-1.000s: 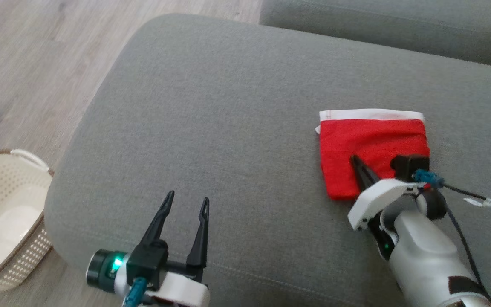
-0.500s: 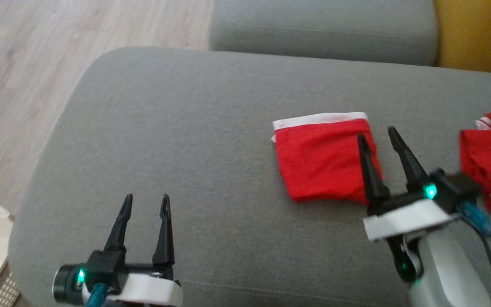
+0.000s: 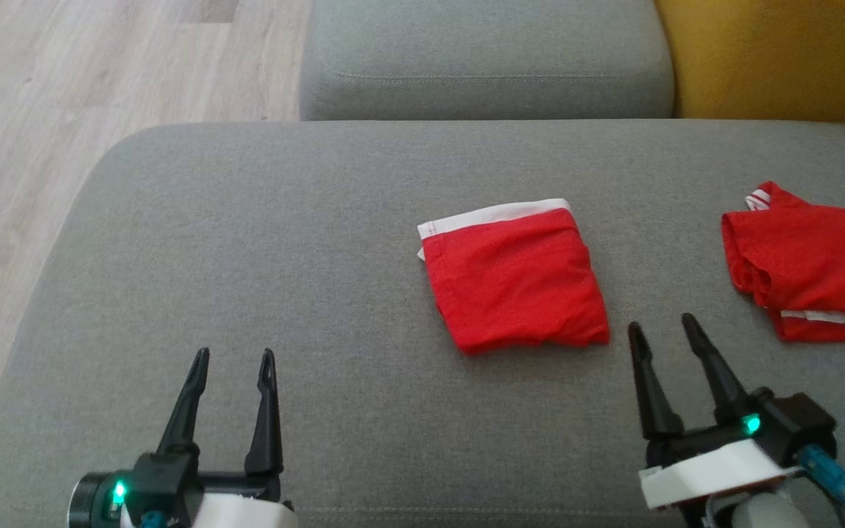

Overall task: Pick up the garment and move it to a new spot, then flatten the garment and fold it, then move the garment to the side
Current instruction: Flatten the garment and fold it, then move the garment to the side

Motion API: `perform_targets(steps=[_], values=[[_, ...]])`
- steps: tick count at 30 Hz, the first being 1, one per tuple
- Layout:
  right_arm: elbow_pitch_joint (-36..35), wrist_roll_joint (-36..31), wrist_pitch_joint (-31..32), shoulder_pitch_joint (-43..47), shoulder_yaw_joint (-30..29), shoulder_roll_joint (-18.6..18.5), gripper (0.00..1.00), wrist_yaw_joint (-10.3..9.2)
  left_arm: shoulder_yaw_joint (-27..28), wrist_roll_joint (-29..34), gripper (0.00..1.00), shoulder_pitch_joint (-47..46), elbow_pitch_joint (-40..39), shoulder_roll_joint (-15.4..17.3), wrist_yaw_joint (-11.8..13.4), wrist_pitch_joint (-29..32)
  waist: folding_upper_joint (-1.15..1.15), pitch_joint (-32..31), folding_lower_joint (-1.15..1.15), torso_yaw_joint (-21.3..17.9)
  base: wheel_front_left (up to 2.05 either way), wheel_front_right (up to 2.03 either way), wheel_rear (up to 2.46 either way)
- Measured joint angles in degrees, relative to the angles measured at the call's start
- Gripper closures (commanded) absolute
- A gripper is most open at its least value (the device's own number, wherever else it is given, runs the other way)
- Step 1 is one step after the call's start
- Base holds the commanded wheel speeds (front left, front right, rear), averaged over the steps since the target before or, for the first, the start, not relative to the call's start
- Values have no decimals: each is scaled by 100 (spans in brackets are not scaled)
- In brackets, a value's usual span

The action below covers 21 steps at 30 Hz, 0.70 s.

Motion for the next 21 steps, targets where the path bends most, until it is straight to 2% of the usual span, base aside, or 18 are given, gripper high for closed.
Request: perform_targets(steps=[7,21], values=[[101,-109,0,-7,69,65,0,0,21,120,0,0,15,0,27,0,0,-28,0,-84,0,0,0],[129,-155,0,-16,62,118,0,0,30,196,0,-1,35,15,75,0,0,-33,0,-7,0,0,0]])
